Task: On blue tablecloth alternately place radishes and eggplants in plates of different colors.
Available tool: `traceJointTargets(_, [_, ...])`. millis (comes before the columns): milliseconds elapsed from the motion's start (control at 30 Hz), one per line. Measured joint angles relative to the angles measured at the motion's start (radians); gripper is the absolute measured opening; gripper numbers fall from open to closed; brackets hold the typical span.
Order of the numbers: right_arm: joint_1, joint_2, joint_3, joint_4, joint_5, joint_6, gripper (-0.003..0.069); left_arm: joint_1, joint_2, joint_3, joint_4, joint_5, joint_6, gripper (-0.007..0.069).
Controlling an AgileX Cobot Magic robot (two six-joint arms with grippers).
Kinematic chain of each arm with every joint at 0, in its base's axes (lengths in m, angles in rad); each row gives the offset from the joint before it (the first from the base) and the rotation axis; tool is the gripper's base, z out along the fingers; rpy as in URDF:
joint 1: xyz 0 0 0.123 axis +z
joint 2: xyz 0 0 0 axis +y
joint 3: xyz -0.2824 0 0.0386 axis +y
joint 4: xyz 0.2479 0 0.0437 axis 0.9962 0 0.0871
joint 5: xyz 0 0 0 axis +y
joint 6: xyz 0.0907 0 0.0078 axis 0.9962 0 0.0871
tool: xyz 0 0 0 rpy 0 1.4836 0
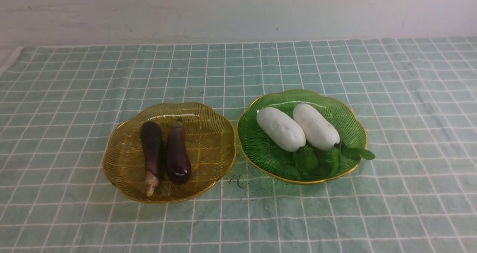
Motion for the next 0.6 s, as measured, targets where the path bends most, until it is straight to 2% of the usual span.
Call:
traceJointTargets(133, [0.0,0.0,0.0,0.0,0.0,0.0,-0.0015,0.014,-0.015,0.095,0.122,-0.073,-0.046,-0.0008])
traceJointTargets(333, [0.0,0.0,0.001,0.0,0.0,0.001,-0.0015,0.061,-0.033,0.292,0.278,-0.135,-0.202,-0.0008])
traceJointTargets(600, [0.0,0.0,0.002,0.0,0.0,0.001,-0.0015,0.071,-0.033,0.482,0.327,-0.194,-0.232,-0.0008])
